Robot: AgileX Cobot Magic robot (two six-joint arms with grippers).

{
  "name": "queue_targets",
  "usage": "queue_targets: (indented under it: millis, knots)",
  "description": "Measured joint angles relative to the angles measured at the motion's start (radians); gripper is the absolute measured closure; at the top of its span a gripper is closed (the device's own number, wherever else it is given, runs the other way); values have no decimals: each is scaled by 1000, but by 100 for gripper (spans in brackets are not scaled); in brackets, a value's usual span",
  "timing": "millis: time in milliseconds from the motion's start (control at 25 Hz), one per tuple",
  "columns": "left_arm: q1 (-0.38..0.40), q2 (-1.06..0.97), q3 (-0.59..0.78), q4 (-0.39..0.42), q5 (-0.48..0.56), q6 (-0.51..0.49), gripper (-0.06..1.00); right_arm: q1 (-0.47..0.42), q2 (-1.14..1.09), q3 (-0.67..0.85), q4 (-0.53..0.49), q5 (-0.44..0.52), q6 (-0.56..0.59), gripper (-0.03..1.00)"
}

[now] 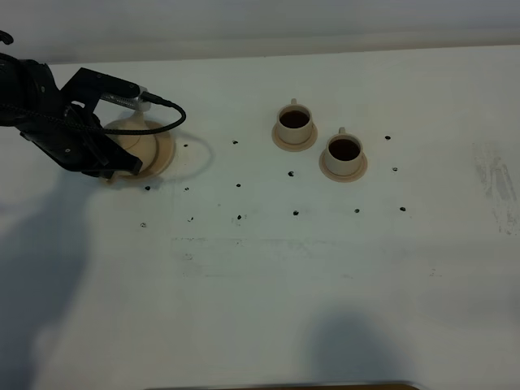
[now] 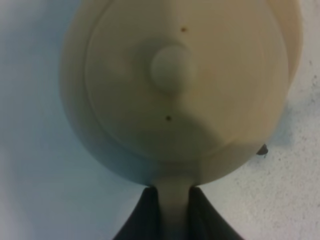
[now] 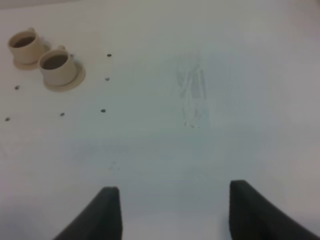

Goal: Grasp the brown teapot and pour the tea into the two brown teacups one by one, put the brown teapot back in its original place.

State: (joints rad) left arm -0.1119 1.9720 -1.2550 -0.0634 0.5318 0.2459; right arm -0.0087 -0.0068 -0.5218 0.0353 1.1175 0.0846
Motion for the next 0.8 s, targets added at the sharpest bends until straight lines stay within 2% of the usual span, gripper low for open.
queue_targets:
  millis: [400, 480, 720, 800]
  knots:
    - [1, 2, 0, -15, -4, 0, 84, 0, 0, 0, 0, 0, 0, 48]
    - [1, -2, 0, -17, -7, 6, 79, 0, 0, 0, 2, 0, 0, 48]
    - [1, -43, 0, -20, -12, 20, 52, 0, 0, 0, 3, 0, 0, 48]
    - [1, -45, 0, -20, -11, 20, 46, 0, 0, 0, 3, 0, 0, 48]
